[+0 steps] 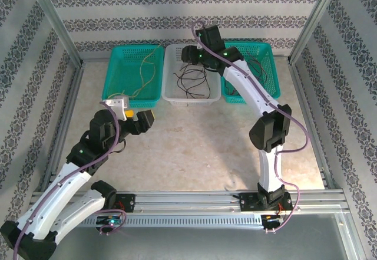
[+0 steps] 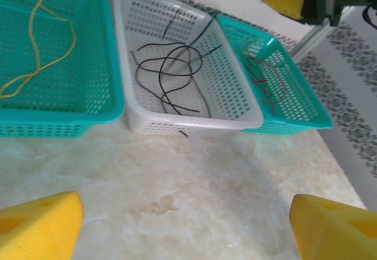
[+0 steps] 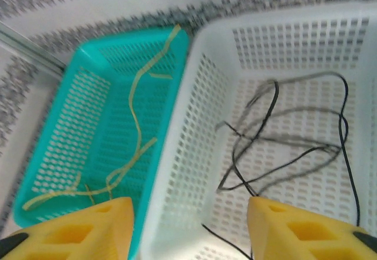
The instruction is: Untangle the cables
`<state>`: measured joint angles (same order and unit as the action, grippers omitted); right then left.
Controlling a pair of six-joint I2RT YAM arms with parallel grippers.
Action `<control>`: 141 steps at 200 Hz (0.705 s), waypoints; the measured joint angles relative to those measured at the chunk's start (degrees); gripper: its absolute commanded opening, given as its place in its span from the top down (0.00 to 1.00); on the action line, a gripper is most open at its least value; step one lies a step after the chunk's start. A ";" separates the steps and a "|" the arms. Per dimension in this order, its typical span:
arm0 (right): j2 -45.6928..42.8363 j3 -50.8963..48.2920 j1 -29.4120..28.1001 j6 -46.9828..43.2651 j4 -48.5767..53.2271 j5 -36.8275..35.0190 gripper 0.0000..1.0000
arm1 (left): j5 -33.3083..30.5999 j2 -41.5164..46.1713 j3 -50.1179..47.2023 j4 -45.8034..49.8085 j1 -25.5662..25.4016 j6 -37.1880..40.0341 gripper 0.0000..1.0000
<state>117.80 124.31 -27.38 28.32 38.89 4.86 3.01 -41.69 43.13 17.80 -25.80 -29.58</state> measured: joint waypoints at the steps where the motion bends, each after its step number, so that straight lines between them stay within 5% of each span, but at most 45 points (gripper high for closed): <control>1: 0.02 -0.04 0.00 -0.11 0.17 0.00 0.39 | -0.28 -0.02 0.00 0.15 0.00 0.00 0.08; 27: -2.14 -1.81 -0.17 -0.44 0.92 -0.52 0.15 | -5.49 -0.07 0.02 1.55 0.00 0.70 0.06; 64: -16.59 -14.40 -1.92 -3.28 -0.96 -5.60 0.12 | -15.37 -2.08 0.28 1.53 0.00 4.04 0.00; 95: -38.34 -35.12 -5.35 -5.05 -5.49 -13.97 0.02 | -28.41 -3.45 -8.26 -10.32 0.00 10.51 0.00; 114: -52.43 -50.40 -6.49 -5.99 -9.90 -19.02 0.02 | -36.46 -3.52 -19.74 -23.04 0.35 16.57 0.01; 141: -71.58 -77.64 -5.09 -4.72 -19.80 -28.44 0.01 | -42.49 -9.35 -24.90 -29.42 5.29 19.08 0.01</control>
<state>46.22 46.68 -32.47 23.59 19.09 -23.57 -39.48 -51.05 18.24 -11.62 -20.51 -10.50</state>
